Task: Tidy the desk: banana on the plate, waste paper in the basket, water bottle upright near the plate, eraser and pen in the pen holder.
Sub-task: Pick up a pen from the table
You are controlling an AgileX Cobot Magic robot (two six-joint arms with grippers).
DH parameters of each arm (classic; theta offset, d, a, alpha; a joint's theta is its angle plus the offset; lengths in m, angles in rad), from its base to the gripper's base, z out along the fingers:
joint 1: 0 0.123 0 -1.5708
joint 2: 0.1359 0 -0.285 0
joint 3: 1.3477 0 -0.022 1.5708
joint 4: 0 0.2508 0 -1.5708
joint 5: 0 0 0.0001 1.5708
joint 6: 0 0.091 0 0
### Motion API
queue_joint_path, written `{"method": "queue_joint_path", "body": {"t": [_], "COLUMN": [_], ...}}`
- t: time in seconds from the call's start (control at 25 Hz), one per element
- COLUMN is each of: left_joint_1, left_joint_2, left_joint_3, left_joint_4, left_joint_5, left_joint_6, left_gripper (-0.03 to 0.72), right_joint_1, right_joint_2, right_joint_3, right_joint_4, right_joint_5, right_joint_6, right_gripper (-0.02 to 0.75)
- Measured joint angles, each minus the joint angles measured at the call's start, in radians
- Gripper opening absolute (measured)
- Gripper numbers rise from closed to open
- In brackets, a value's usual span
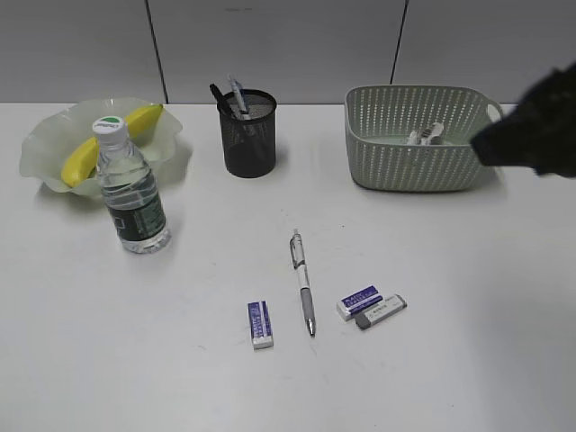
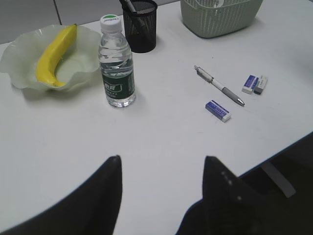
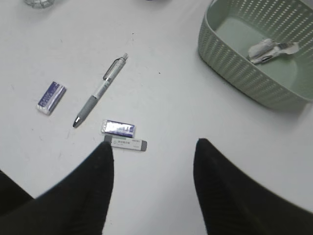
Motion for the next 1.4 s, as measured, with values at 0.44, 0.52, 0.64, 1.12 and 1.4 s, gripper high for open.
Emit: {"method": "queue_joint_path", "body": {"t": [0.44,0.52,0.64,1.12,1.4], "left_joint_1": [0.0,0.0,0.0,0.0,0.0], "left_joint_2": [0.0,0.0,0.0,0.0,0.0], "left_joint_3": [0.0,0.0,0.0,0.0,0.0], "left_joint_4": [-0.001,-0.001,-0.001,-0.001,-0.001], "left_joint_5": [0.0,0.0,0.0,0.0,0.0], "left_joint_6": [0.0,0.0,0.0,0.0,0.0], "left_gripper": [0.389,0.389,0.384,0.383,0.382], "right_joint_1": [0.105,0.113,0.115,0.115,0.115], "right_joint_2": [0.74,0.856,0.992,1.26,1.328], "right_joint_3": [-0.589,-0.688,-0.804,-0.923,-0.928], "right_joint_4": [0.009,0.009,0.009,0.076,0.09], "right_joint_5": [0.263,0.339,0.416,0.426,0.434], "right_joint_6": [0.224,0.277,0.344,0.388,0.39], "right_gripper": [0.424,0.424,0.424,0.424,0.424]}}
